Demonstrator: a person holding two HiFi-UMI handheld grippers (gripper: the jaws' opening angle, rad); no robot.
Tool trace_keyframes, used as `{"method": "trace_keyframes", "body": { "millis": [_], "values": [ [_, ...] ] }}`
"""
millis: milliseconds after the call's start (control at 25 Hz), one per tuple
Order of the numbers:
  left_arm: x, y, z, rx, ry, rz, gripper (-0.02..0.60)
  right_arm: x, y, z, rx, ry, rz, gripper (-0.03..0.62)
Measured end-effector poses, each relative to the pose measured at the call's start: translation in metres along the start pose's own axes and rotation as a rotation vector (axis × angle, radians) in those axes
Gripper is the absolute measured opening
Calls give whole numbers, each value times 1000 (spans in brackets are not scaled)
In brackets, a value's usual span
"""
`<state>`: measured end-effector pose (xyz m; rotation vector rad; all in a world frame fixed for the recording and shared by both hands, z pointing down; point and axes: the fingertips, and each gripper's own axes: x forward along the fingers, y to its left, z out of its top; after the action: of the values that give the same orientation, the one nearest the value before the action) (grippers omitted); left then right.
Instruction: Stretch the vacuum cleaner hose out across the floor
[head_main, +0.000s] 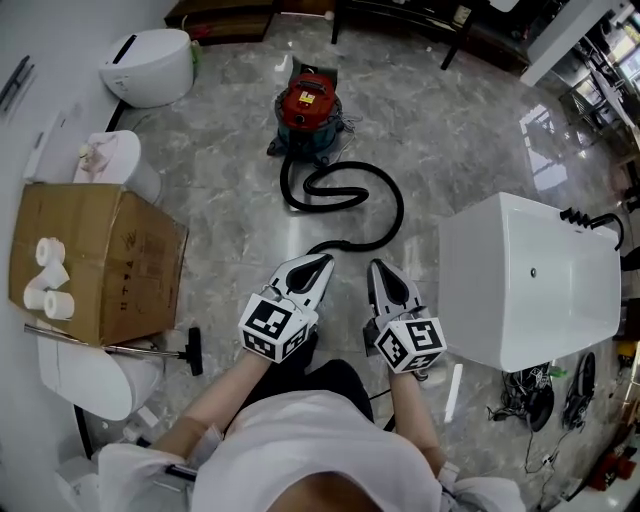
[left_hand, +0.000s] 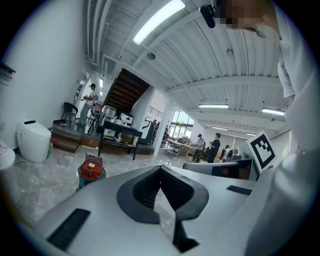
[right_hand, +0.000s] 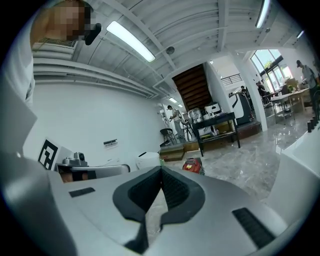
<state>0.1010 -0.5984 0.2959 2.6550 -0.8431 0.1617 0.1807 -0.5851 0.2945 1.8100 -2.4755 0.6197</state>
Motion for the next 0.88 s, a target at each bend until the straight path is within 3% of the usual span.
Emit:
{"method": "trace_keyframes", "body": {
  "millis": [480, 880],
  "values": [
    [37, 25, 6, 10, 24, 16, 0, 26, -40, 27, -61, -14, -22, 12],
    [72, 16, -24, 10, 51, 10, 0, 28, -86, 5, -66, -20, -20, 12]
  ]
}}
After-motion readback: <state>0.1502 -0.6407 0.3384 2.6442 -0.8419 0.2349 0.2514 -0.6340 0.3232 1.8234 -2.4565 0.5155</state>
